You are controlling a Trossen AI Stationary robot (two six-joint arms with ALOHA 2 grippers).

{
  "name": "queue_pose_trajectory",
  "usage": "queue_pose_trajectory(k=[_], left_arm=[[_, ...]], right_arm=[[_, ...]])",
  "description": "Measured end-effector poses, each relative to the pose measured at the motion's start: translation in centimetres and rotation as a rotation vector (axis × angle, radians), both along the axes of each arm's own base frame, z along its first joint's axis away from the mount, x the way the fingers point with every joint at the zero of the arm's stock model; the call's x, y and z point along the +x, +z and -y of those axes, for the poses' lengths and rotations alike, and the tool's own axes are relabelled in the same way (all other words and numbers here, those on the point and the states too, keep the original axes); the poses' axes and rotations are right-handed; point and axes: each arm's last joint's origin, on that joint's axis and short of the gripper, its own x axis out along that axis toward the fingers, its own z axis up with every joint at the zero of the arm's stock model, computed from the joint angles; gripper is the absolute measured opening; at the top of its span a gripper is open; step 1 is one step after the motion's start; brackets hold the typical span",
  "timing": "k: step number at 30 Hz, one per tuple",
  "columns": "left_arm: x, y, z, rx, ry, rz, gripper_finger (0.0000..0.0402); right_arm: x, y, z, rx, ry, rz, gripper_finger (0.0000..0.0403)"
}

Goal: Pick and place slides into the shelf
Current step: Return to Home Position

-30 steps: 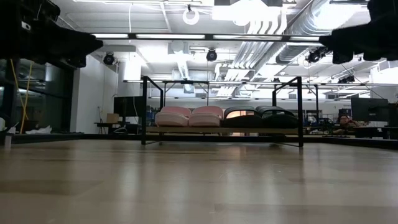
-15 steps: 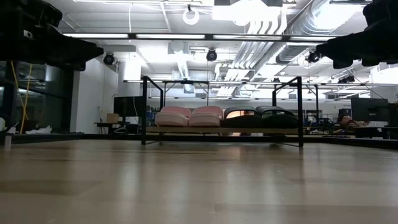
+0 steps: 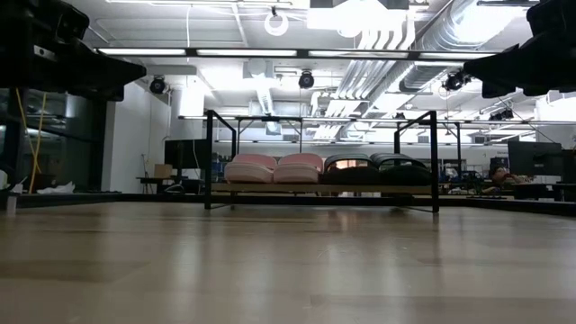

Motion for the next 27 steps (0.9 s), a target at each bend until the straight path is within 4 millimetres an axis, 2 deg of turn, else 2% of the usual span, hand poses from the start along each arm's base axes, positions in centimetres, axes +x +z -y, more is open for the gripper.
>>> queue_pose_trajectory(k=[3,8,19,27], left_arm=[[0.0,0.0,0.0,-0.001,-0.001,0.0,0.0024],[0.0,0.0,0.0,-0.001,-0.002,0.001,0.0038],[0.0,0.0,0.0,-0.001,-0.002,0.0,0.0003],[0.0,0.0,0.0,0.0,-0.002,0.0,0.0008]], right_arm=[[0.0,0.01,0.0,0.0,-0.001,0.0,0.0004],[0.0,0.01,0.01,0.0,-0.003,0.0,0.0012],[0.0,0.02,0.01,0.0,-0.003,0.0,0.0002],[0.0,0.01,0.01,0.01,-0.003,0.0,0.0002]])
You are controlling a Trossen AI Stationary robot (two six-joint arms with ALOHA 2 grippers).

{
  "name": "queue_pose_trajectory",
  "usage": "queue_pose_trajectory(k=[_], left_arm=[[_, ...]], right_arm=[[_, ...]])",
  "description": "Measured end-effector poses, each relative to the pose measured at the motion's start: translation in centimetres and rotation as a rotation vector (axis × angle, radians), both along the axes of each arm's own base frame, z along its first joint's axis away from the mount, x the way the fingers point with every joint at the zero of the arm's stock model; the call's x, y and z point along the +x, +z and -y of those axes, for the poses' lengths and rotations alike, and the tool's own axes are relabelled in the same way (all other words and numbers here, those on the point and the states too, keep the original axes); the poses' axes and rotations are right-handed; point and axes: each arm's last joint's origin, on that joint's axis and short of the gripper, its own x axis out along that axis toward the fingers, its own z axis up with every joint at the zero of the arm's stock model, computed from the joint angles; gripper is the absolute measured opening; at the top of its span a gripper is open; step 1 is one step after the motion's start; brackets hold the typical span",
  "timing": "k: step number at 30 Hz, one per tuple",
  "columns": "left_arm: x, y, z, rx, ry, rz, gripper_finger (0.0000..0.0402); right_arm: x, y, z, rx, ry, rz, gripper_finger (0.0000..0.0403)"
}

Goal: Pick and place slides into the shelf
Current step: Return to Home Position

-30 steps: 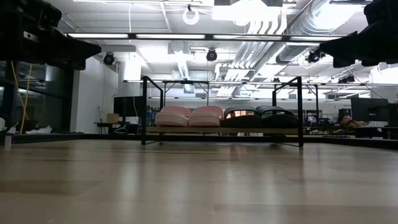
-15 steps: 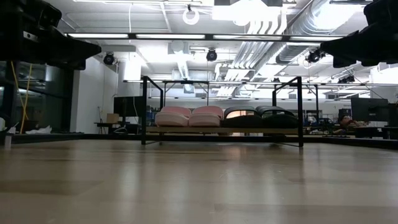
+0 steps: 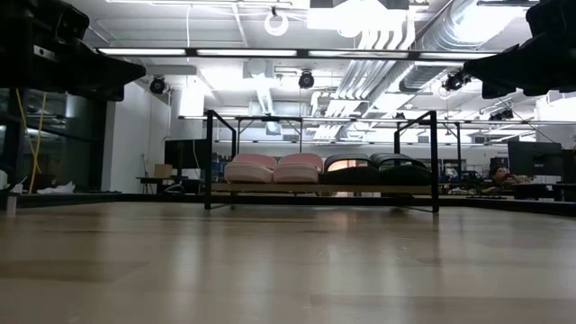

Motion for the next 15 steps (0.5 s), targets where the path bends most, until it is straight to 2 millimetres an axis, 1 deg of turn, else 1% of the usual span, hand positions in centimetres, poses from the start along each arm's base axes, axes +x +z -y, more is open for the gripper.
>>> queue_pose_trajectory(k=[10,15], left_arm=[[0.25,-0.3,-0.05,-0.005,0.004,-0.039,0.0008],[0.38,-0.5,-0.08,0.003,0.006,-0.066,0.0008]], right_arm=[[0.13,-0.17,-0.03,0.008,-0.001,-0.02,0.0002],[0.34,-0.43,0.0,0.011,-0.034,-0.052,0.0002]])
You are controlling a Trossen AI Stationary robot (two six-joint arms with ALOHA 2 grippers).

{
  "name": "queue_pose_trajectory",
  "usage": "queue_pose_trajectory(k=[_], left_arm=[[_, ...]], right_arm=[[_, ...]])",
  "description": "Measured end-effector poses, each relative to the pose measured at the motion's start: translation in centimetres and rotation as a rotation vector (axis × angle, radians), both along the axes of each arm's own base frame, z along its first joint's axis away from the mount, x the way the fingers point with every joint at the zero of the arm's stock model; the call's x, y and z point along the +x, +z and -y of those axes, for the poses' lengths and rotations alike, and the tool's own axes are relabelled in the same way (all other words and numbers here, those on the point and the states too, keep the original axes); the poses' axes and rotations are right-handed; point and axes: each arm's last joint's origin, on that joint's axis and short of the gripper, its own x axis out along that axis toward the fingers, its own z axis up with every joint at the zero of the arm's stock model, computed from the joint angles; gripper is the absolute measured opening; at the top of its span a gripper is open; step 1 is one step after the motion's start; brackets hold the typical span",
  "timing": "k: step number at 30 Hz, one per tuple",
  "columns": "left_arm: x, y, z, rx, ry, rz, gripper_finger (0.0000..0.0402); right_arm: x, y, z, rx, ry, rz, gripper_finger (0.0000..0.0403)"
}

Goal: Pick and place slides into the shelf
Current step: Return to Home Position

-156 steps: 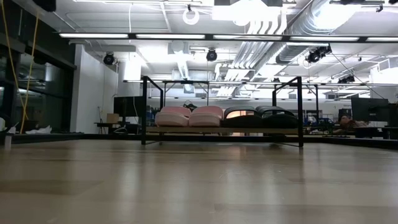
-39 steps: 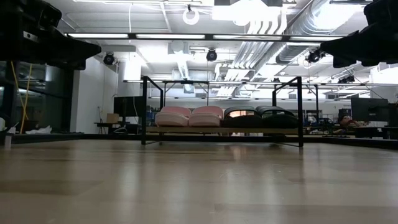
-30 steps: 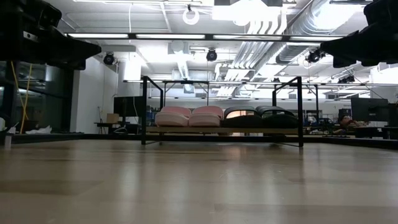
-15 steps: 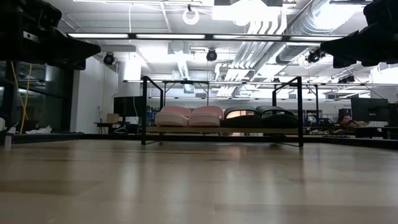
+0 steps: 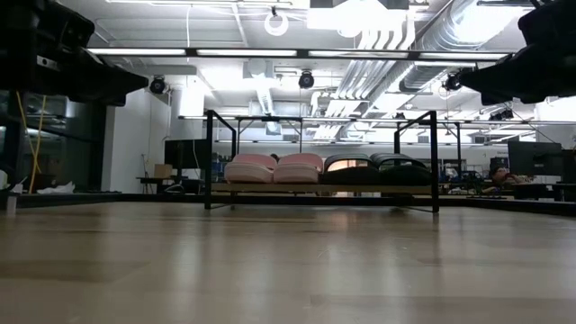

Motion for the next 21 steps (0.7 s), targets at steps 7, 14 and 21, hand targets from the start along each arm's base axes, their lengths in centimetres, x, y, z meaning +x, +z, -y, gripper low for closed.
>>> queue_pose_trajectory(k=[7,14,21], left_arm=[[0.0,0.01,0.0,0.002,0.0,0.001,0.0008],[0.0,0.01,0.0,0.002,0.0,0.001,0.0008],[0.0,0.01,0.02,0.002,-0.005,0.001,0.0008]], right_arm=[[0.05,-0.01,0.17,-0.001,-0.065,-0.002,0.0002],[0.05,0.0,0.17,0.023,-0.065,0.0,0.0002],[0.05,0.02,0.22,0.018,-0.084,0.002,0.0005]])
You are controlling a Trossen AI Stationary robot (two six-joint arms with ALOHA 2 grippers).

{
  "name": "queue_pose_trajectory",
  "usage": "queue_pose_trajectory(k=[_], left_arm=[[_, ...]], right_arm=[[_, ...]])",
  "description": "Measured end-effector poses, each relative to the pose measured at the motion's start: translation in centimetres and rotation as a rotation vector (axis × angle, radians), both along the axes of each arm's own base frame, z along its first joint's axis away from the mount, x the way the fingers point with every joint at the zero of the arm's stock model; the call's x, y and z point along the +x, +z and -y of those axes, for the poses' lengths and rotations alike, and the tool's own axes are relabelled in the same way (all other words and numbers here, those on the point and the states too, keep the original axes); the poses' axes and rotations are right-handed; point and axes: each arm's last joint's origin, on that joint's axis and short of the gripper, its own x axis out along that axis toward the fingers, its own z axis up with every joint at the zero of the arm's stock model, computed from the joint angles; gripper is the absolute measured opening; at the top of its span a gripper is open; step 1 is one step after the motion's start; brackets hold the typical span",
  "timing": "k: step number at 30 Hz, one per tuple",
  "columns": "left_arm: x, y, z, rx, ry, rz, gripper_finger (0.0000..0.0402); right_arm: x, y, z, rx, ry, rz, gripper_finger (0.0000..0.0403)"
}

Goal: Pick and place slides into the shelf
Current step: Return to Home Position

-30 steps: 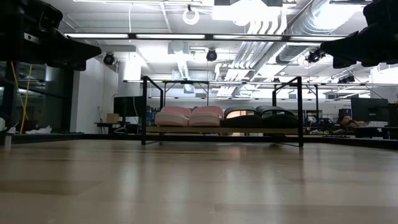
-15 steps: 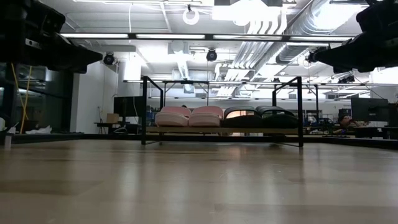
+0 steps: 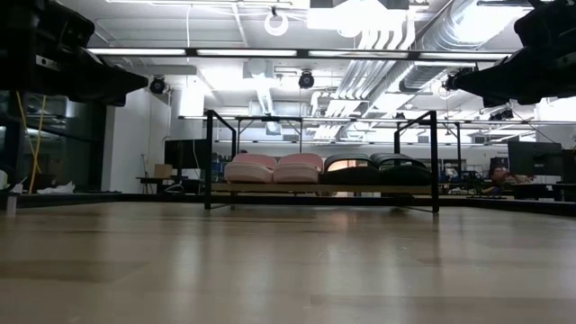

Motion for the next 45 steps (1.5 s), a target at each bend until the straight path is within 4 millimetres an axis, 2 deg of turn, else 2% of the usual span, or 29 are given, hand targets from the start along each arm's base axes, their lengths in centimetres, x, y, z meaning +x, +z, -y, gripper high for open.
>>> queue_pose_trajectory(k=[8,45], left_arm=[[0.0,0.0,0.01,-0.077,0.002,0.012,0.0008],[0.0,0.0,0.01,-0.078,0.002,0.012,0.0008]], right_arm=[[0.0,0.0,-0.02,0.003,0.007,0.0,0.0005],[0.0,0.0,-0.03,0.0,0.01,0.0,0.0005]])
